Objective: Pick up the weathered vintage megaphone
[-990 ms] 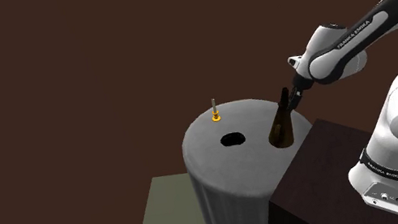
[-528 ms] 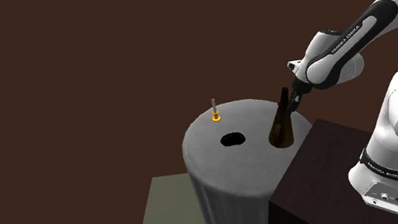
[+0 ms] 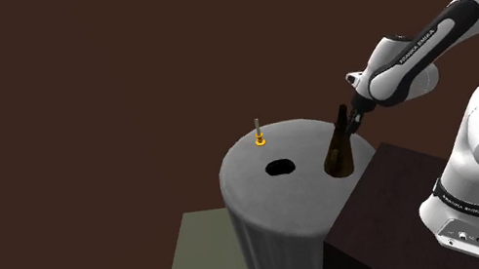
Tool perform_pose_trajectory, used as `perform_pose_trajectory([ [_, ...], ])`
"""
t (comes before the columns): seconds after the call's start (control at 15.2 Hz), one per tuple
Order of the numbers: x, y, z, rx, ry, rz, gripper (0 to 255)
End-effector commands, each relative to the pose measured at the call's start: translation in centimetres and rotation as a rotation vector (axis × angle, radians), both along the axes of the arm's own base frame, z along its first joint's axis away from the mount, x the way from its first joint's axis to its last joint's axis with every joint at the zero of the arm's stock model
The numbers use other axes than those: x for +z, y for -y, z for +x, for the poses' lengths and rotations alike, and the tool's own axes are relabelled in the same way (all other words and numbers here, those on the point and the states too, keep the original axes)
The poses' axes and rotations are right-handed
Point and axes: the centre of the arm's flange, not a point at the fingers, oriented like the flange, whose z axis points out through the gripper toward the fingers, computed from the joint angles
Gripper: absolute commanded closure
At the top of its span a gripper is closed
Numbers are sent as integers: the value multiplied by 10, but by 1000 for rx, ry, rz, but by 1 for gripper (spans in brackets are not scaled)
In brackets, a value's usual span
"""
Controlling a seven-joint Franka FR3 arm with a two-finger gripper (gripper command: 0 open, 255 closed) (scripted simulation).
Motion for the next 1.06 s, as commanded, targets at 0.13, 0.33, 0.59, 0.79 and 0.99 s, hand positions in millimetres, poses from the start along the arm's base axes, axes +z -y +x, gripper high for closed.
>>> perform_pose_trajectory([
  [0.13,19,0,0,0,-1,0,255],
  [0.33,34,0,0,0,-1,0,255],
  [0.59,56,0,0,0,-1,0,255],
  [0.79,71,0,0,0,-1,0,255],
  [0.99,77,0,0,0,-1,0,255],
])
